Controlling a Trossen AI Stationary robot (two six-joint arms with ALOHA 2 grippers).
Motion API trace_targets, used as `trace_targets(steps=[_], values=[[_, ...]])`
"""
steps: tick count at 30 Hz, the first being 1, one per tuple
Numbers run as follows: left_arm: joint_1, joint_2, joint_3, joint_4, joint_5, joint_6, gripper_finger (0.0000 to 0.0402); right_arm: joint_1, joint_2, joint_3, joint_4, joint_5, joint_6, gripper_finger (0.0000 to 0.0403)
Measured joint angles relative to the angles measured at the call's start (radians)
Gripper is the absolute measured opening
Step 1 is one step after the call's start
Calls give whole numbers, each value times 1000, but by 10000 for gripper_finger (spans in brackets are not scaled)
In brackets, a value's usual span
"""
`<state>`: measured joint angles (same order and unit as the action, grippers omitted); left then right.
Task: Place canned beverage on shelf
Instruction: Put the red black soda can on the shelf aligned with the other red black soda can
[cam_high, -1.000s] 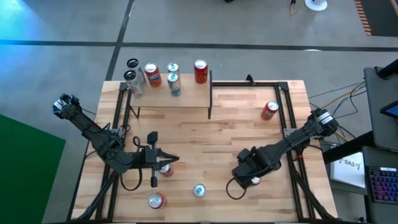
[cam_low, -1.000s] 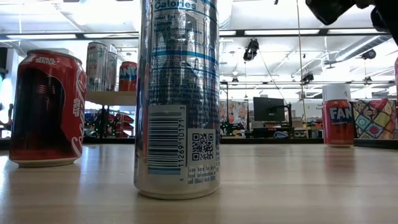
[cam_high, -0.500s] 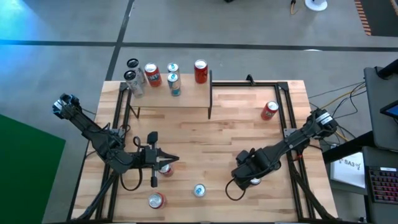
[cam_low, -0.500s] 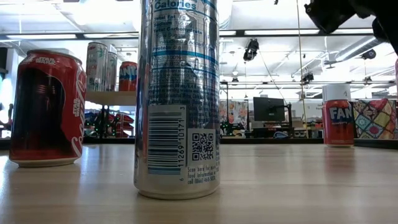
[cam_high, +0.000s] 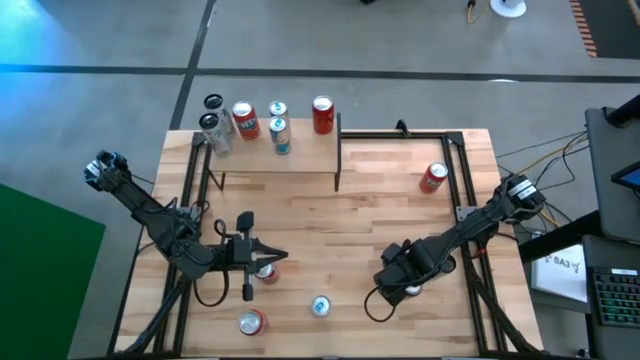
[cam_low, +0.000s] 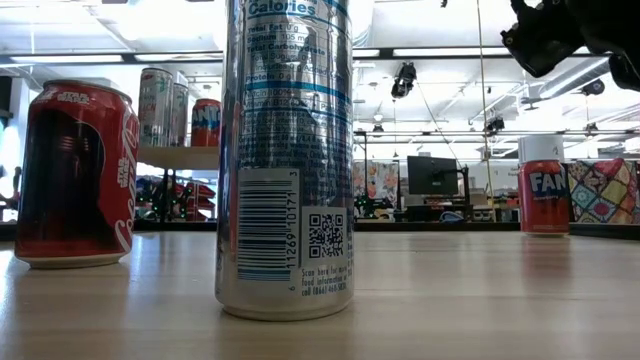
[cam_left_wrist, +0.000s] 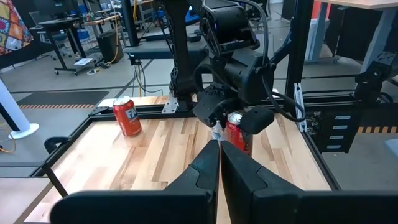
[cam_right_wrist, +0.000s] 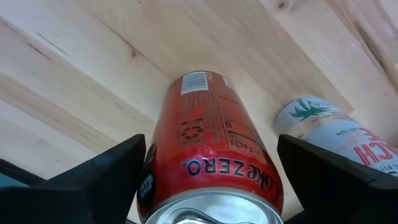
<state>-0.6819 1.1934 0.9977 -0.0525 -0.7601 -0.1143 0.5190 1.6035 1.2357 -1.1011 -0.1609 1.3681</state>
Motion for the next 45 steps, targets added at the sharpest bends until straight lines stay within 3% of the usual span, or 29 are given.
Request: trace_targets(steps=[8, 20, 33, 40, 45], values=[[0, 0, 0, 0, 0, 0, 0, 0, 0, -1, 8, 24, 1, 277], [0, 0, 0, 0, 0, 0, 0, -15, 3, 130, -1, 86, -65, 277], [0, 0, 0, -9, 0, 10, 0, -82, -2, 373, -25, 269, -329, 277], [1, 0, 0, 12, -2, 59, 0, -210, 0, 484, -26, 292, -507, 277], [1, -12, 4, 21, -75, 117, 0, -335, 0, 549, -27, 267, -639, 277]])
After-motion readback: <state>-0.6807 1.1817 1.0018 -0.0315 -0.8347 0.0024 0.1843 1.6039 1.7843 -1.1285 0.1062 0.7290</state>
